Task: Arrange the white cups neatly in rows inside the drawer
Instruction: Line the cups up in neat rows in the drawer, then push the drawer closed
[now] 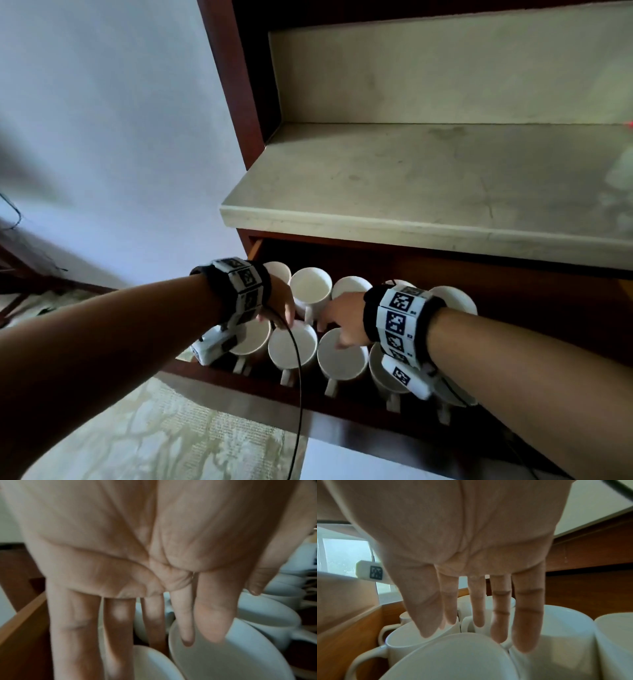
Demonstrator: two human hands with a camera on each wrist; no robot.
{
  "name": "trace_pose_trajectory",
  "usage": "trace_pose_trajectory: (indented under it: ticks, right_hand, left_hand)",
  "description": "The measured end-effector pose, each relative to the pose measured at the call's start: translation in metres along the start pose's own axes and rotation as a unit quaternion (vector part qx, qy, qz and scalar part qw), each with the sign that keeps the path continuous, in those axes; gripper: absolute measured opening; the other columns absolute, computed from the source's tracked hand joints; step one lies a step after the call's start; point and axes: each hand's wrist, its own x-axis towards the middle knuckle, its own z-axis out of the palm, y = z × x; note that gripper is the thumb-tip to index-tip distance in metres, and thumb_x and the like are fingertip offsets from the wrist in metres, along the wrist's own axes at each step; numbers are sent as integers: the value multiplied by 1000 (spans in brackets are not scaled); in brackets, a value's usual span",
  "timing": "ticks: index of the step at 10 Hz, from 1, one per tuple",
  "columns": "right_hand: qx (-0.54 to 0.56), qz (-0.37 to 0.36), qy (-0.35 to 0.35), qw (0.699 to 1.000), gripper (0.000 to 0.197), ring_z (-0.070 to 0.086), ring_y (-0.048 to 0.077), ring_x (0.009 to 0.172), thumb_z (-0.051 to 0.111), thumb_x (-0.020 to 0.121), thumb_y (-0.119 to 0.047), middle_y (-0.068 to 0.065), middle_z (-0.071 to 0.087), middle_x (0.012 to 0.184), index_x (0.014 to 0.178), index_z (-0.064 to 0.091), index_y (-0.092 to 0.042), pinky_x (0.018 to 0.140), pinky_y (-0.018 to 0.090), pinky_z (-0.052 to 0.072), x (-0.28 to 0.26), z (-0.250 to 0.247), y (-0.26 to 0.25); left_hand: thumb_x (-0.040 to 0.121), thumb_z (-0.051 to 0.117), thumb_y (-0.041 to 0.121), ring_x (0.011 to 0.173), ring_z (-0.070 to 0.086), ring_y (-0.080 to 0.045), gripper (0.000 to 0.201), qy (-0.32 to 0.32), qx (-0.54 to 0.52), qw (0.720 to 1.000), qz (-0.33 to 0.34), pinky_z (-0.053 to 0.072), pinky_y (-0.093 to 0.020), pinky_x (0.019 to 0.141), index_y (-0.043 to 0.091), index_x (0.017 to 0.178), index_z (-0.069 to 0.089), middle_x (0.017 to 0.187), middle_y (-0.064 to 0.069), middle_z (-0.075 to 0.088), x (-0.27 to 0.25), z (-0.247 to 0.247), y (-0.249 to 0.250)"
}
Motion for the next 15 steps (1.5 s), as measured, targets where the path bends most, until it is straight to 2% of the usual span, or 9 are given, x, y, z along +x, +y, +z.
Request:
trace_pose_trajectory:
  ticks: [1, 2, 3, 5, 7, 10, 11, 13, 15]
  right_hand:
    - [-38, -10, -22, 999, 51, 55, 21, 117, 54, 93, -16, 0, 53, 135, 142, 42, -25, 85, 24, 41, 10, -1, -11]
    - [-84, -16, -51, 995, 48, 51, 22, 122, 53, 92, -13, 0, 50, 140, 139, 46, -22, 94, 26, 41, 15, -3, -17]
    - [-117, -18, -79, 990, 46, 53, 24, 119, 51, 92, -10, 3, 54, 135, 137, 49, -19, 93, 30, 44, 19, -2, -23]
    - [-42, 7, -43, 998, 48, 57, 21, 113, 51, 93, -15, 2, 59, 127, 140, 45, -24, 80, 24, 38, 14, -1, -23]
    - [29, 59, 23, 998, 50, 55, 22, 117, 57, 89, -34, 1, 59, 128, 136, 47, -25, 95, 32, 46, -12, -30, -9]
    - [83, 115, 183, 973, 46, 55, 18, 115, 61, 88, -38, -2, 58, 129, 131, 52, -25, 97, 35, 46, -81, -60, 1]
    - [83, 121, 220, 964, 59, 49, 22, 126, 63, 86, -40, 1, 49, 139, 139, 43, -26, 103, 35, 41, -100, -53, 1]
    - [125, 217, 294, 922, 107, -2, 29, 147, 70, 75, -54, 5, -9, 159, 148, -7, -39, 114, 53, 23, -139, -19, 4]
    - [184, 260, 397, 861, 113, -7, 30, 148, 69, 74, -55, 3, -18, 159, 147, -15, -39, 116, 51, 21, -187, 9, 10]
  left_hand:
    - [95, 51, 9, 49, 56, 5, 31, -15, -69, 997, 3, 44, -7, 45, 3, 125, 58, 71, 7, 61, 1, 11, -5]
    - [95, 52, 12, 58, 54, -2, 11, -38, -112, 993, -19, 46, -11, 45, 11, 95, 63, 42, 13, 61, 13, 18, -13]
    - [95, 50, 13, 62, 50, -7, 27, -88, -160, 983, -31, 42, -17, 58, 10, 121, 58, 57, 9, 68, 16, 22, -15]
    - [93, 57, 18, 67, 63, 0, 42, -82, -153, 985, 11, 52, -14, 69, 12, 134, 49, 103, -7, 70, 6, 20, -14]
    - [93, 53, 39, 127, 49, -14, 49, 72, 38, 992, 96, 34, -23, 102, 25, 139, 44, 139, 3, 52, -50, -2, -6]
    - [88, 58, 45, 109, 57, -6, 48, 317, -105, 937, 107, 39, -21, 97, 32, 133, 47, 132, 9, 57, -103, -29, -16]
    - [84, 60, 49, 131, 45, -16, 71, 377, -136, 910, 101, 33, -27, 108, 35, 145, 26, 148, 1, 40, -109, -21, 1]
    - [71, 61, 68, 148, -9, -25, 110, 494, -197, 846, 37, 13, -52, 118, 47, 142, -20, 158, 3, -19, -110, -1, 51]
    - [72, 58, 68, 148, 2, -27, 104, 558, -267, 785, 26, 18, -52, 116, 44, 146, -10, 160, 3, -12, -118, 27, 101]
